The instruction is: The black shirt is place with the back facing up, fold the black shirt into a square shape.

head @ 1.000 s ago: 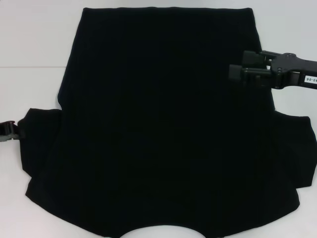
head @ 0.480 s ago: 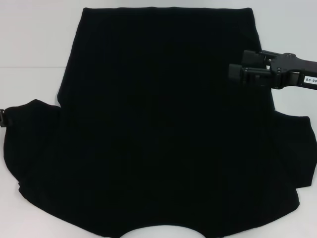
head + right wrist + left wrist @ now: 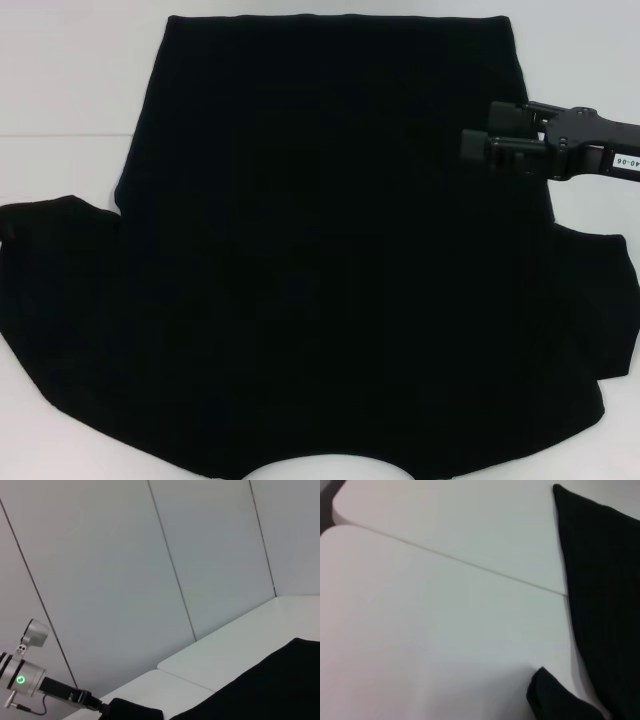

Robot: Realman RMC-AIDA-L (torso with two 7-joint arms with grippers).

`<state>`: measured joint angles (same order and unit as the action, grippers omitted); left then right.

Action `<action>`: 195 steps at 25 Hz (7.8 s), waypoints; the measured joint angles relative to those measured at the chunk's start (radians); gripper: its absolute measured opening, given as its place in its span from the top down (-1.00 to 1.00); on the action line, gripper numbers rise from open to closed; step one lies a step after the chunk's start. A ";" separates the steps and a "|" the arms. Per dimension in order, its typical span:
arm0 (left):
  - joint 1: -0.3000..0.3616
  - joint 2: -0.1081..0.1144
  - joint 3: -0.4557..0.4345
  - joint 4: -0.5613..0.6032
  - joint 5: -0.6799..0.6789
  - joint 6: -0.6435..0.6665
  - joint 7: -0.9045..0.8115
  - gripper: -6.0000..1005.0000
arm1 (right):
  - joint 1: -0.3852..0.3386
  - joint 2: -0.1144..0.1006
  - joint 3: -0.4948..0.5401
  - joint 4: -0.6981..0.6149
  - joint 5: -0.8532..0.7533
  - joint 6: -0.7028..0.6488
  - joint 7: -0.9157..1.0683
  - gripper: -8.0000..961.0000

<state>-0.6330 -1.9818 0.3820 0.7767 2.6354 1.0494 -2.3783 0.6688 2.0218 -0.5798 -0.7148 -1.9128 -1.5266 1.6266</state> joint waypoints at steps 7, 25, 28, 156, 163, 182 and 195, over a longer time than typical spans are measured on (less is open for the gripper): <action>-0.015 0.000 0.007 -0.007 0.000 -0.028 0.008 0.97 | 0.000 0.000 0.000 0.000 0.000 -0.001 -0.001 -0.90; -0.009 -0.063 0.012 0.042 -0.272 0.318 0.123 0.92 | -0.003 0.003 0.000 0.002 0.000 0.001 -0.004 -0.90; -0.016 -0.095 0.016 0.025 -0.312 0.327 0.164 0.90 | -0.003 0.003 0.003 0.002 0.000 0.001 -0.004 -0.90; -0.016 -0.184 0.354 -0.185 -0.626 0.351 1.204 -0.86 | 0.013 -0.158 -0.065 0.012 -0.733 0.286 0.809 0.96; -0.017 -0.184 0.354 -0.185 -0.629 0.345 1.193 -0.86 | 0.071 -0.143 -0.077 0.005 -0.733 0.256 0.800 0.96; -0.015 -0.178 0.326 -0.175 -0.652 0.342 1.179 -0.86 | 0.289 -0.025 -0.329 0.004 -0.739 0.173 0.794 0.95; -0.005 -0.173 0.247 -0.175 -0.652 0.373 1.177 -0.85 | 0.155 0.014 -0.316 -0.232 -0.581 0.124 0.753 0.31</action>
<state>-0.6377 -2.1552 0.6292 0.6016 1.9833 1.4226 -1.2012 0.8236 2.0359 -0.8958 -0.9472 -2.4938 -1.4023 2.3800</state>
